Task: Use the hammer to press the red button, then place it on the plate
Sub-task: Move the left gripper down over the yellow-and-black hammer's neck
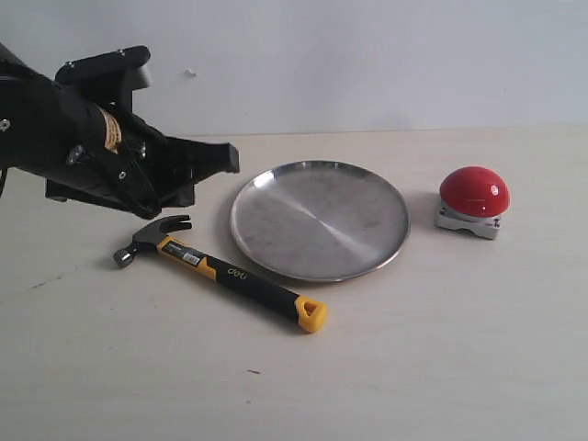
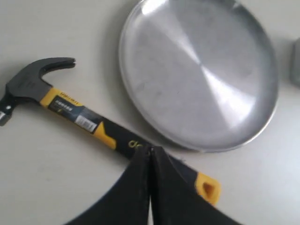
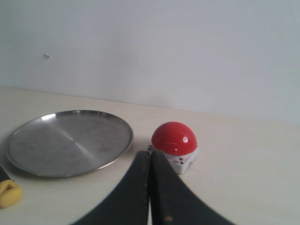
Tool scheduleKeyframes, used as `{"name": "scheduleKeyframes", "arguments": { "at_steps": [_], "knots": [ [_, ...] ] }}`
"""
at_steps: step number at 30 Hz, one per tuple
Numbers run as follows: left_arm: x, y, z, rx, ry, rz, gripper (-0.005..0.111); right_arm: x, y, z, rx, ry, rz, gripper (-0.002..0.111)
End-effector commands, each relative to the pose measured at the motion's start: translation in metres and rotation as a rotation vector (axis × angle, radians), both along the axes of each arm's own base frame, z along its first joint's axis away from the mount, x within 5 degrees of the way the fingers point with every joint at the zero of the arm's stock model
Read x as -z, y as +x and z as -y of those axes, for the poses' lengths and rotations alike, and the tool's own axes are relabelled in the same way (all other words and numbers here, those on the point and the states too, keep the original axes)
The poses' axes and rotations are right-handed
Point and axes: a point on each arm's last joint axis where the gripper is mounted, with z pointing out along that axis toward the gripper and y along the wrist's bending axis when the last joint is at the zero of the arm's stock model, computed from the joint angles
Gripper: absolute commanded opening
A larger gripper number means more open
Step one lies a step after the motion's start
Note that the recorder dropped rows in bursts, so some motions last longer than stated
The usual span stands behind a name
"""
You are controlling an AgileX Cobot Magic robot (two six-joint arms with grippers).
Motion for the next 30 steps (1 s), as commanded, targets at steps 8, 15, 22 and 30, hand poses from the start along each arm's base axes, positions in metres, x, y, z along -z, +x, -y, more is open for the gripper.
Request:
{"name": "scheduleKeyframes", "arguments": {
  "at_steps": [8,15,22,30],
  "knots": [
    [0.022,0.025,-0.008,-0.741,-0.518,-0.266,0.0,0.0,0.0,0.0,0.006,-0.003,0.014,0.0],
    [0.043,0.049,0.005,-0.989,-0.404,-0.435,0.0,0.0,0.0,0.0,0.006,0.004,0.013,0.0],
    [0.031,0.062,0.001,-1.115,-0.14,-0.49,0.0,0.0,0.0,0.0,0.006,0.004,0.013,0.0],
    [0.039,0.075,0.006,-0.985,-0.116,-0.419,0.002,0.0,0.0,0.0,0.006,-0.002,0.014,0.0]
  ]
}}
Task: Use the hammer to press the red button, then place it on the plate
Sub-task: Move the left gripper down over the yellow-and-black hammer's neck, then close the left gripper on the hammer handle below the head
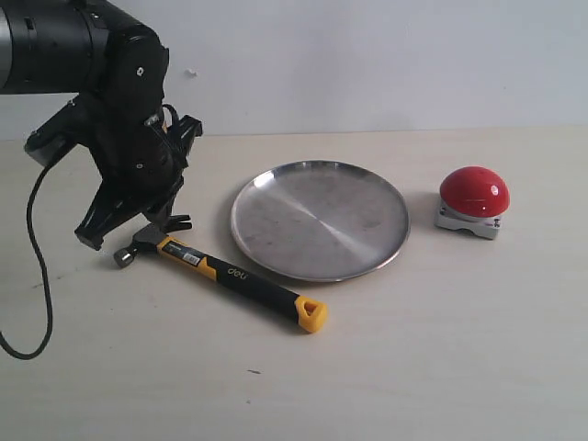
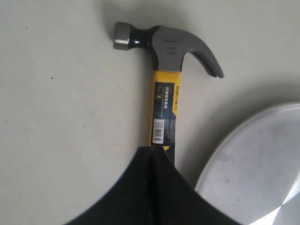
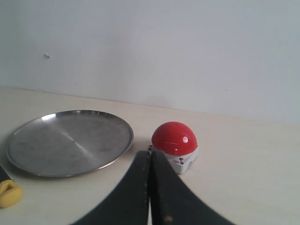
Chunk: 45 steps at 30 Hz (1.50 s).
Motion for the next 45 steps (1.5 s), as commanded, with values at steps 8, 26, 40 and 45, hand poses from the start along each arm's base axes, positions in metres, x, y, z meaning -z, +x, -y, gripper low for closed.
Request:
{"name": "scheduleKeyframes", "arguments": {
  "at_steps": [8,26,40,45],
  "knots": [
    [0.024,0.016,0.002,-0.045,-0.033,0.029,0.045,0.0,0.0,0.0,0.006,0.0,0.014,0.0],
    [0.061,0.039,-0.015,-0.071,-0.139,-0.033,0.056,0.0,0.0,0.0,0.006,-0.002,0.014,0.0],
    [0.073,0.051,-0.009,-0.021,-0.087,-0.1,0.056,0.0,0.0,0.0,0.006,-0.002,0.014,0.0],
    [0.073,0.051,-0.009,-0.028,-0.094,-0.093,0.056,0.0,0.0,0.0,0.006,0.001,0.014,0.0]
  ]
}}
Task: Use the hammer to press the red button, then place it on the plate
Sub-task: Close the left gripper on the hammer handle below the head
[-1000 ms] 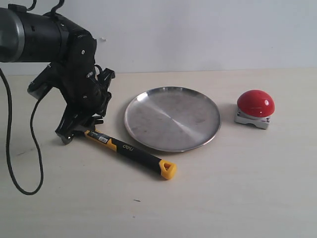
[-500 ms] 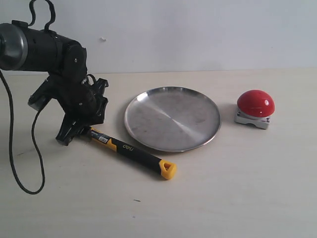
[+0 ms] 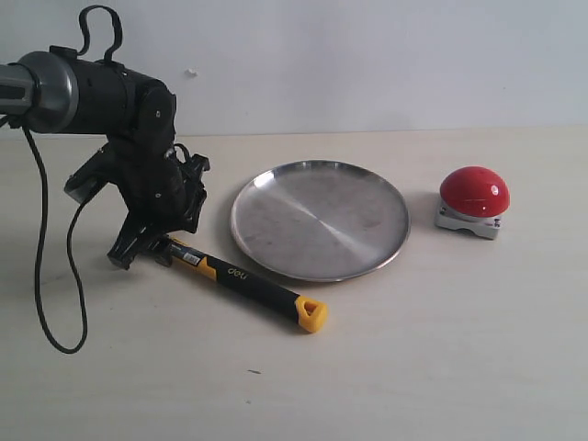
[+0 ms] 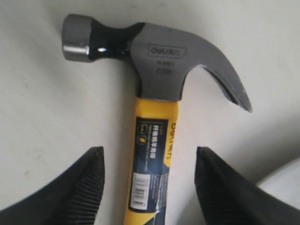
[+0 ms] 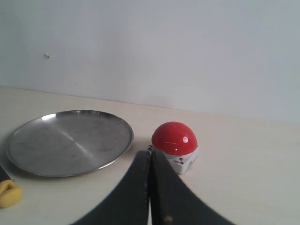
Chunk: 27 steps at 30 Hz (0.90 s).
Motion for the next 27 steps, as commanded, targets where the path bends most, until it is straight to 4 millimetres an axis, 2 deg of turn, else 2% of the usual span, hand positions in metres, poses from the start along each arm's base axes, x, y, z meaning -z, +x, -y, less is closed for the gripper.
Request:
{"name": "scheduleKeyframes", "arguments": {
  "at_steps": [1,5,13,18,27],
  "knots": [
    [-0.003,0.002,0.001,-0.01,-0.012,0.013,0.056,0.0,0.0,0.0,0.006,0.001,0.014,0.0],
    [-0.003,0.002,0.001,-0.02,-0.013,0.012,0.056,0.0,0.0,0.0,0.006,0.001,0.014,0.0],
    [0.018,0.006,0.002,-0.018,0.005,-0.017,0.056,0.0,0.0,0.0,0.006,-0.001,0.014,0.0],
    [0.024,0.012,0.005,-0.01,0.008,-0.019,0.056,0.0,0.0,0.0,0.006,-0.001,0.014,0.0],
    [0.027,0.012,0.005,-0.013,0.016,-0.035,0.055,0.0,0.0,0.0,0.006,-0.001,0.014,0.0]
  ]
}}
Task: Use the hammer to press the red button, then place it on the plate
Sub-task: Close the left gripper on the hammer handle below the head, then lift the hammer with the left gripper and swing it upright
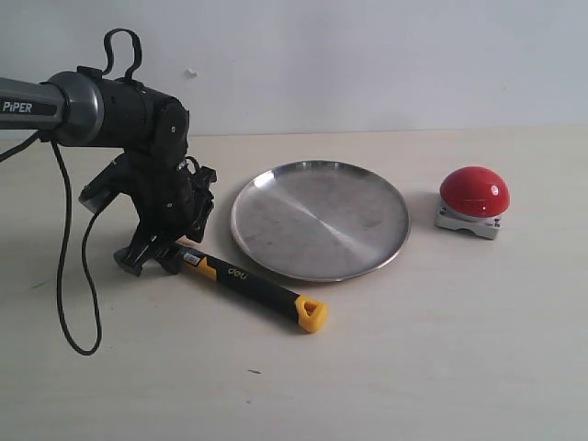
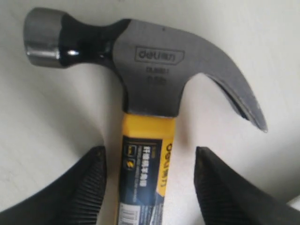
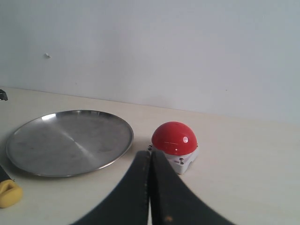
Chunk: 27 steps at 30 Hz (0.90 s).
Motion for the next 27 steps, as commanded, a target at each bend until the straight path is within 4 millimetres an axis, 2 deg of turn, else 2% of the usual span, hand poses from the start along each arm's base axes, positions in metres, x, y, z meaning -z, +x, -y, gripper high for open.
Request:
{"name": "scheduleKeyframes", "arguments": {
  "at_steps": [1,3,6,13,21,27],
  "knots": [
    [0.003,0.0,-0.001,-0.006,0.006,-0.012,0.055,0.0,0.0,0.0,0.006,-0.001,0.014,0.0],
    [0.003,0.0,-0.001,-0.003,0.009,-0.016,0.052,0.0,0.0,0.0,0.006,-0.001,0.014,0.0],
    [0.003,0.0,-0.002,0.013,0.013,-0.015,0.041,0.0,0.0,0.0,0.006,-0.001,0.014,0.0],
    [0.003,0.0,-0.002,0.086,0.027,-0.018,0.002,0.0,0.0,0.0,0.006,-0.001,0.014,0.0],
    [0.0,-0.006,-0.008,0.184,0.101,-0.089,0.0,0.0,0.0,0.0,0.006,-0.001,0.014,0.0],
    [-0.018,-0.011,-0.001,0.286,0.129,-0.058,0.0,0.0,0.0,0.0,0.006,-0.001,0.014,0.0]
  ]
}}
